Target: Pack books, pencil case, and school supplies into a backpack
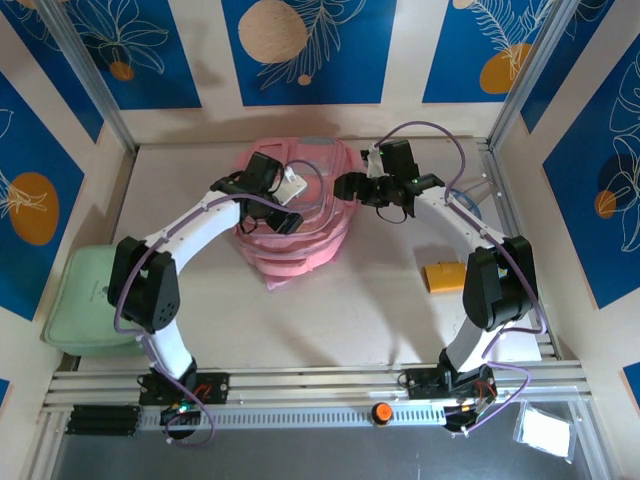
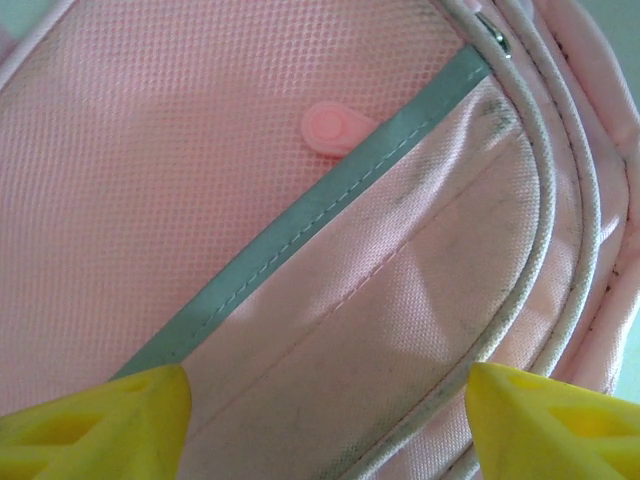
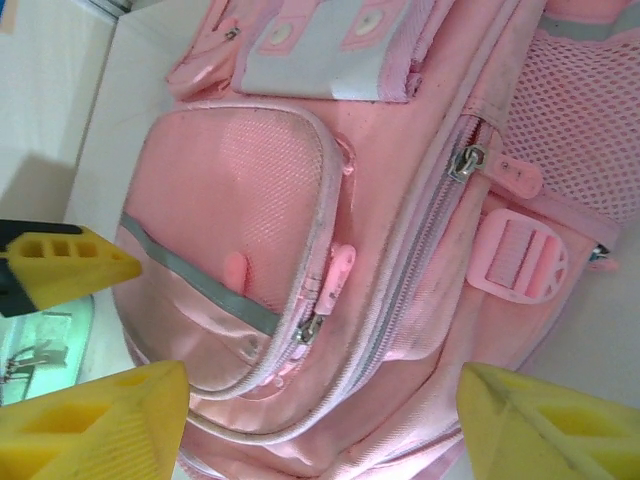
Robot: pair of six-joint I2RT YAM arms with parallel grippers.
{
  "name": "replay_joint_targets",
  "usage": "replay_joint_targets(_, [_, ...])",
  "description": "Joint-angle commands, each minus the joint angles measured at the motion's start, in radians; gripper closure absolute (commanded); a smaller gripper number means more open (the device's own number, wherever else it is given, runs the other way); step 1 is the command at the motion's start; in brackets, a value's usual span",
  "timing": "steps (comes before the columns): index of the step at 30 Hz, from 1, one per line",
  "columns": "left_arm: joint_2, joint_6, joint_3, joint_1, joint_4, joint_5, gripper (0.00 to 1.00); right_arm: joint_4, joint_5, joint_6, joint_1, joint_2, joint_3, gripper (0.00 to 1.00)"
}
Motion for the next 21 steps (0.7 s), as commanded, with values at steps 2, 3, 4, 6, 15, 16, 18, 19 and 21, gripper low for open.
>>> replay_joint_targets(2, [0.035,0.149,0.045,-0.006,-0.041,0.022,0.28,0.037,-0.079,0.049,-0.014,0.003,-0.016,0.29])
replay_joint_targets(3, [0.039,0.162,0.044,-0.006,-0.051,0.031,0.28,0.039,-0.086,0.054,-0.016,0.006,-0.015,0.29])
replay_joint_targets(4, [0.039,0.171,0.042,-0.006,-0.056,0.04,0.28,0.041,-0.091,0.058,-0.017,0.009,-0.013,0.29])
replay_joint_targets(6, [0.034,0.187,0.027,-0.006,-0.057,0.061,0.28,0.044,-0.102,0.064,-0.016,0.016,-0.01,0.29])
replay_joint_targets(15, [0.019,0.215,-0.009,-0.006,-0.017,0.096,0.26,0.051,-0.141,0.084,-0.017,0.051,0.005,0.3])
replay_joint_targets(16, [0.026,0.213,-0.006,-0.006,-0.008,0.071,0.27,0.053,-0.144,0.086,-0.017,0.055,0.007,0.3])
replay_joint_targets(18, [0.042,0.21,0.004,-0.006,-0.002,0.029,0.29,0.06,-0.157,0.093,-0.017,0.062,0.011,0.3])
replay_joint_targets(19, [0.048,0.205,0.009,-0.006,0.002,0.009,0.32,0.068,-0.167,0.097,-0.015,0.065,0.012,0.3])
replay_joint_targets(21, [0.056,0.207,0.016,-0.006,0.001,-0.001,0.38,0.086,-0.189,0.106,-0.016,0.077,0.014,0.3])
